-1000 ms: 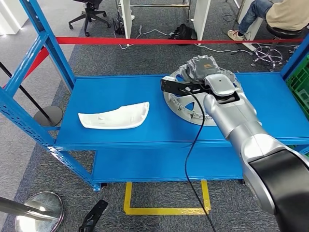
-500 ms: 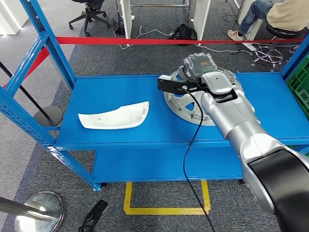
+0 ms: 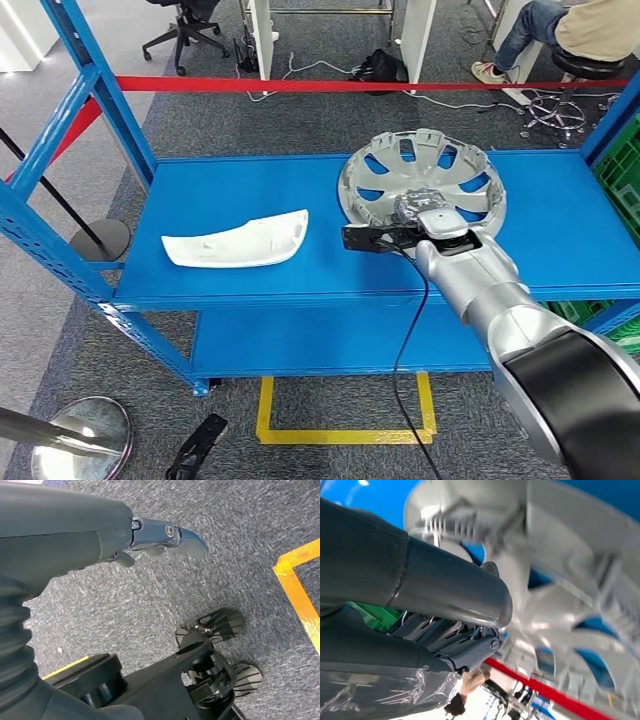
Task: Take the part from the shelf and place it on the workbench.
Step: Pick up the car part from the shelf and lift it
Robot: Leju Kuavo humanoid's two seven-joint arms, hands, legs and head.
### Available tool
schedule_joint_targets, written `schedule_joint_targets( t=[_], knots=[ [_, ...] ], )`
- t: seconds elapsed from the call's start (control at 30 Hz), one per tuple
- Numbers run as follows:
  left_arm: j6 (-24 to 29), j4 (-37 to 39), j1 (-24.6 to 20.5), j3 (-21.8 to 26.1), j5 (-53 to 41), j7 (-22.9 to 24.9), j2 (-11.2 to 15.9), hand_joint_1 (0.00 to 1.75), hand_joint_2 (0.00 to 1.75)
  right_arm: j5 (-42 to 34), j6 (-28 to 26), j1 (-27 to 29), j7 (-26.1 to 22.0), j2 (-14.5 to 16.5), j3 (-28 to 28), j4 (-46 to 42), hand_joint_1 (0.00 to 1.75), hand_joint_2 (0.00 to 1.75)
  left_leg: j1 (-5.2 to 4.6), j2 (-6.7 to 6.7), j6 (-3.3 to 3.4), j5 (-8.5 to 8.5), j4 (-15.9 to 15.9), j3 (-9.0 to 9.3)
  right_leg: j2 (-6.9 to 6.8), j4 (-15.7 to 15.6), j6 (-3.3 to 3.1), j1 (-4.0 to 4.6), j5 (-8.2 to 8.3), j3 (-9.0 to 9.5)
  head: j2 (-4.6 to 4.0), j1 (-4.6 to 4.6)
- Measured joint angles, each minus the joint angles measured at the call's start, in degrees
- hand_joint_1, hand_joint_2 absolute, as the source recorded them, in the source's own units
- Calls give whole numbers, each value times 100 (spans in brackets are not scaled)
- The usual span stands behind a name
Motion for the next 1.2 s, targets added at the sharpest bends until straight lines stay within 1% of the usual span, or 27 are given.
schedule_joint_targets(
  t=[0.13,0.27,0.4,1.2],
  knots=[
    [-43,0,0,-8,13,-19,-13,0,175,15,23,39,16,0,40,74,175,0,0,1,0,0,0,1,1,0,0,0,0,0,0,1],
    [-78,0,0,-12,16,-54,-28,0,175,16,-8,37,13,0,58,113,0,175,0,1,0,0,0,1,1,0,0,0,0,1,0,0],
    [-96,0,1,-21,24,-121,-29,0,0,19,-66,36,-7,0,67,137,0,175,0,0,0,0,0,1,0,0,0,0,0,3,0,1],
    [-67,0,3,-30,24,-87,-39,0,0,22,-106,35,-20,0,71,146,0,175,0,0,0,1,0,2,0,0,0,0,1,3,0,0]
  ],
)
